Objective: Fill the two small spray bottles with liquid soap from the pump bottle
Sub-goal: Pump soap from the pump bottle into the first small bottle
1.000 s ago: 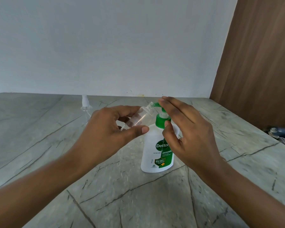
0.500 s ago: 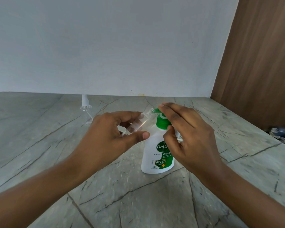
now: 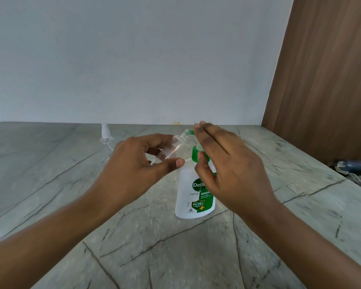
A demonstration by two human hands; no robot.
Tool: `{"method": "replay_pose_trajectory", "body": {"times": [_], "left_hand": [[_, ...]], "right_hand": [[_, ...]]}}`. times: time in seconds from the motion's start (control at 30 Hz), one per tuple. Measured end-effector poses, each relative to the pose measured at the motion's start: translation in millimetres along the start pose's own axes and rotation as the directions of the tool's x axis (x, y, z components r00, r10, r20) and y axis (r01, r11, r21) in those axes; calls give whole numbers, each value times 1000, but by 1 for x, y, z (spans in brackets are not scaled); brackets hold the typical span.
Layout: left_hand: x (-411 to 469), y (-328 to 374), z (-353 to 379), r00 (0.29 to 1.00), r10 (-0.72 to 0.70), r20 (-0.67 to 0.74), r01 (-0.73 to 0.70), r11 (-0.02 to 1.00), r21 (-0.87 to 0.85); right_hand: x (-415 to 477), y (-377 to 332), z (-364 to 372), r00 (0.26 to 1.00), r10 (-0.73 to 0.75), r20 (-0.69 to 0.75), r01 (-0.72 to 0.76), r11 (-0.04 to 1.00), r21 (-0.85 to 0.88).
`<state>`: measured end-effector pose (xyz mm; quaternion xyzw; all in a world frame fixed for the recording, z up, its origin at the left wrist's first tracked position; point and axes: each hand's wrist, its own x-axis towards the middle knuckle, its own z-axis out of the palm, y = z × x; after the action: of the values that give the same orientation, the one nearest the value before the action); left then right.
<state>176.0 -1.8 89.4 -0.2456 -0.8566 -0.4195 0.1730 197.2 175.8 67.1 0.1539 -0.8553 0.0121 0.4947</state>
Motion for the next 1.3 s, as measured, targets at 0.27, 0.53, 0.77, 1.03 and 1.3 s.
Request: {"method": "replay_pose_trajectory", "body": {"times": [0.27, 0.53, 0.77, 1.03, 1.3], "left_hand": [[-2, -4, 1, 1000, 6, -12, -6, 1000, -17], [0, -4, 2, 1000, 27, -13, -27, 999, -28], [-1, -10, 5, 1000, 13, -2, -13, 999, -37], [-2, -16, 9, 999, 37, 16, -36, 999, -35], [1, -16, 8, 999, 32, -5, -33, 998, -62]], "right_hand": [[-13, -19, 16, 1000, 13, 25, -11, 998, -63], [-14, -16, 23, 1000, 4, -10, -4, 998, -60], [-19, -15, 26, 1000, 5, -16, -5, 1000, 5], [-25, -12, 27, 1000, 4, 9, -4, 999, 50], [-19, -10, 21, 1000, 12, 15, -13, 998, 68]]}}
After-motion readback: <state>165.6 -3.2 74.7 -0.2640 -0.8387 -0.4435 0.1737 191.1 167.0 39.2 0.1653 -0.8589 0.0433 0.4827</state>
